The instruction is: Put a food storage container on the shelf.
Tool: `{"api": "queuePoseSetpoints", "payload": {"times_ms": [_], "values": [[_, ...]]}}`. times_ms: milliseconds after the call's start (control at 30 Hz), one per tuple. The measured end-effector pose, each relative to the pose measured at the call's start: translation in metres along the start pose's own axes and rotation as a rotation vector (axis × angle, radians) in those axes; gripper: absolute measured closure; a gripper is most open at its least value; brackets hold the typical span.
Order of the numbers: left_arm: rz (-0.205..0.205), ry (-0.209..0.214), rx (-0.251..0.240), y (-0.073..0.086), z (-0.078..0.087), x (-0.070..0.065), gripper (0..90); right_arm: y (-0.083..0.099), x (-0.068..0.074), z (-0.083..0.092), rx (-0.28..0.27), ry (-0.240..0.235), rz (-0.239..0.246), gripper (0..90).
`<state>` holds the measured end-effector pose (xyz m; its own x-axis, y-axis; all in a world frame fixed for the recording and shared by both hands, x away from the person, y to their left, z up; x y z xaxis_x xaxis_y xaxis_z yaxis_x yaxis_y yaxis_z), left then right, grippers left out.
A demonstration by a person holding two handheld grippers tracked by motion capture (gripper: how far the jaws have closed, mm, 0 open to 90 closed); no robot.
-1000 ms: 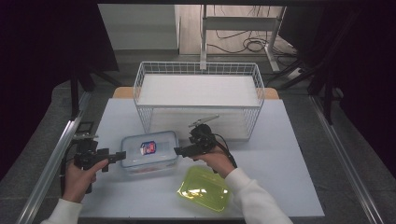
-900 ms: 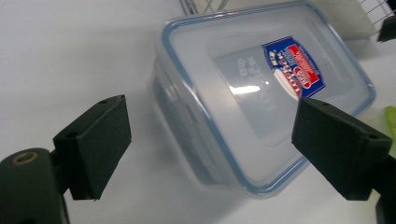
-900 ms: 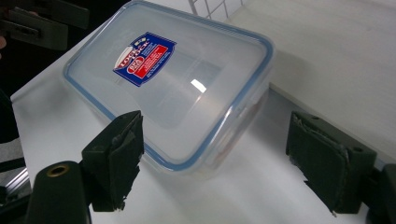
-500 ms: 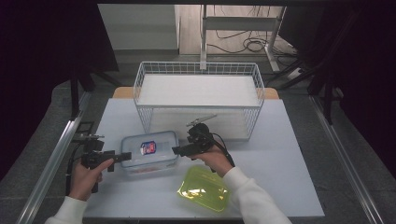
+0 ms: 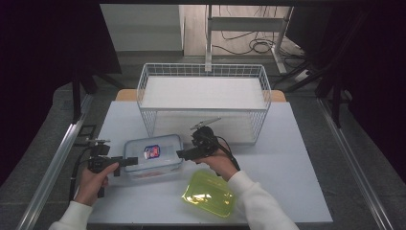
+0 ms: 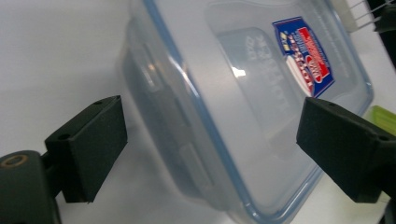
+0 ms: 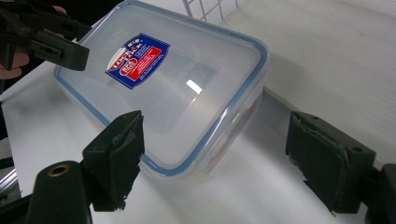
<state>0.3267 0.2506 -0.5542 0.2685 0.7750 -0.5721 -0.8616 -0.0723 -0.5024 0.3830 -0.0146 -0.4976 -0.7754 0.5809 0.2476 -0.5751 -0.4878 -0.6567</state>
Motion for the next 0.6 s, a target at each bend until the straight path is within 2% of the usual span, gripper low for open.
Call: {"api": "queuePoseSetpoints", "payload": {"times_ms": [100, 167, 300, 500, 600], "values": [[0.013, 0.041, 0.007, 0.0, -0.004, -0.002, 11.9, 0.0, 0.0, -0.001, 0.004, -0.006, -0.005, 20.0], [0.017, 0.045, 0.007, -0.001, -0.004, -0.001, 11.6, -0.001, -0.001, -0.001, 0.003, -0.006, -0.006, 20.0], [0.036, 0.064, -0.006, -0.001, -0.002, 0.002, 17.0, -0.002, -0.007, 0.0, 0.001, -0.003, -0.02, 20.2], [0.079, 0.12, -0.025, 0.0, 0.004, 0.009, 24.8, -0.002, -0.01, -0.001, -0.002, 0.0, -0.023, 20.5], [0.077, 0.13, -0.02, 0.0, 0.005, 0.011, 26.9, -0.003, -0.01, -0.002, -0.001, 0.0, -0.021, 20.6]]}}
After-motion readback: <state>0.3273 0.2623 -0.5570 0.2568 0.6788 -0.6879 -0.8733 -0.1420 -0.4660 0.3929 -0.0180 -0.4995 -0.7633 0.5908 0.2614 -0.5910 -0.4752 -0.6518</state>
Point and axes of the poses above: each handheld gripper's, and its own axes: z roughly backward along the jaws, y roughly out of its underside, x roughly to its left, the point moved 6 cm from there along -z, roughly forward along the jaws, and after that the axes turned 1 degree about x, right-handed, at the moved point
